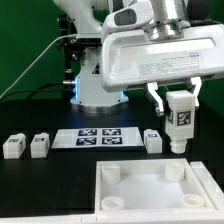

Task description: Assemble one leg

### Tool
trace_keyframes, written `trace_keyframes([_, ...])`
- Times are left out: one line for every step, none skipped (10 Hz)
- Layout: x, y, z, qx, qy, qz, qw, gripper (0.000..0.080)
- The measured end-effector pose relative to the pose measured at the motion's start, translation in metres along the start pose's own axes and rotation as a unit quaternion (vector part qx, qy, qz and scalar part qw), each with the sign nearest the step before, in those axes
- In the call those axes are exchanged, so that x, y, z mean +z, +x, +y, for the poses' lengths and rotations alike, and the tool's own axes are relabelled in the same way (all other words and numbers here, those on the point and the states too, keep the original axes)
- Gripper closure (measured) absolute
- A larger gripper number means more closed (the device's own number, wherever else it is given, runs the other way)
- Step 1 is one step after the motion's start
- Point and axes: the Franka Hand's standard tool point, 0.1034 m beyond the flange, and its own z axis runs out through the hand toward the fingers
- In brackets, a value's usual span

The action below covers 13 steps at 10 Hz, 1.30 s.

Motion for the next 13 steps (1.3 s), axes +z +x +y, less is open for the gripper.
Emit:
trace_keyframes([0.008,0.002,-0.002,0.000,0.002,-0.001,1.000,0.0509])
trace_keyframes([0.019,0.015,0.002,0.004,0.002,0.005,1.000,0.0509])
trace_keyframes([0.028,0.021,0.003,0.006,0.003,0.012,1.000,0.0509])
trace_keyframes([0.039,0.018,0.000,0.007,0.005,0.010,1.000,0.0509])
trace_keyframes([0.047,0.014,-0.004,0.007,0.007,0.009,1.000,0.0509])
trace_keyframes([0.054,0.010,-0.005,0.007,0.008,0.007,1.000,0.0509])
trace_keyframes([0.061,0.005,-0.007,0.007,0.009,0.004,1.000,0.0509])
trace_keyframes([0.065,0.001,-0.009,0.007,0.011,0.002,1.000,0.0509])
trace_keyframes([0.067,0.000,-0.009,0.007,0.010,0.003,1.000,0.0509])
trace_keyframes([0.068,0.001,-0.006,0.006,0.009,0.009,1.000,0.0509])
trace_keyframes([0.070,0.003,-0.003,0.006,0.006,0.018,1.000,0.0509])
trace_keyframes([0.075,-0.004,-0.002,0.005,0.006,0.014,1.000,0.0509])
trace_keyframes([0.077,-0.006,-0.001,0.005,0.006,0.012,1.000,0.0509])
